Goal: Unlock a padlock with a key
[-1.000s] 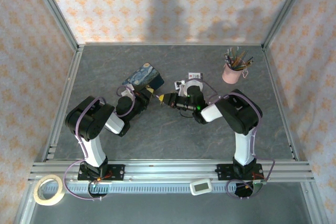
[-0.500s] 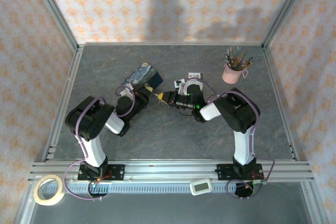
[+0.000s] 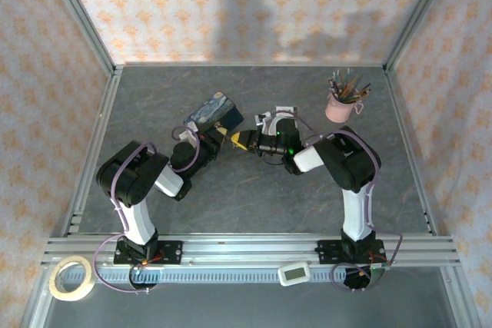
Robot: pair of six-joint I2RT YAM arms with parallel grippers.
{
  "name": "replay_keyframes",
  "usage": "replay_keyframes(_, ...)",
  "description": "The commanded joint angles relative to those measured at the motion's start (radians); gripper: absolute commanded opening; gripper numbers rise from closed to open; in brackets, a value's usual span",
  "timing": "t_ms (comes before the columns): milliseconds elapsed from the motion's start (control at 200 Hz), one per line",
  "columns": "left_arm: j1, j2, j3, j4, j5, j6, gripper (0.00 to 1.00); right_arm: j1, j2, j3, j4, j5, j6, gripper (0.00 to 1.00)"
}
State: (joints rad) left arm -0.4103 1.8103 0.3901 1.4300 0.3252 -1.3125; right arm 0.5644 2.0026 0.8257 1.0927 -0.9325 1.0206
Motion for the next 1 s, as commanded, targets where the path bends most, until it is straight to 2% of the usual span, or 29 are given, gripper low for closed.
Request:
replay_keyframes(0, -0.032, -0.025, 0.005, 0.075, 0.074, -0.002, 0.0, -0.009, -0.019, 0.049, 0.025, 0.073, -0.017, 0.0)
replay_keyframes(490, -0.061, -0.035, 0.022, 0.026, 0.075, 0.011, 0.0, 0.045, -0.019, 0.06, 0.069, 0.226, 0.028, 0.0)
replay_keyframes(776, -0.076, -0.033, 0.029, 0.007, 0.069, 0.028, 0.0, 0.066, -0.03, 0.102, 0.085, 0.207, 0.071, 0.0)
replay_keyframes(996, -0.06, -0.042, 0.02, -0.022, 0.011, 0.026, 0.0, 0.065, -0.037, 0.067, 0.058, 0.202, 0.047, 0.0)
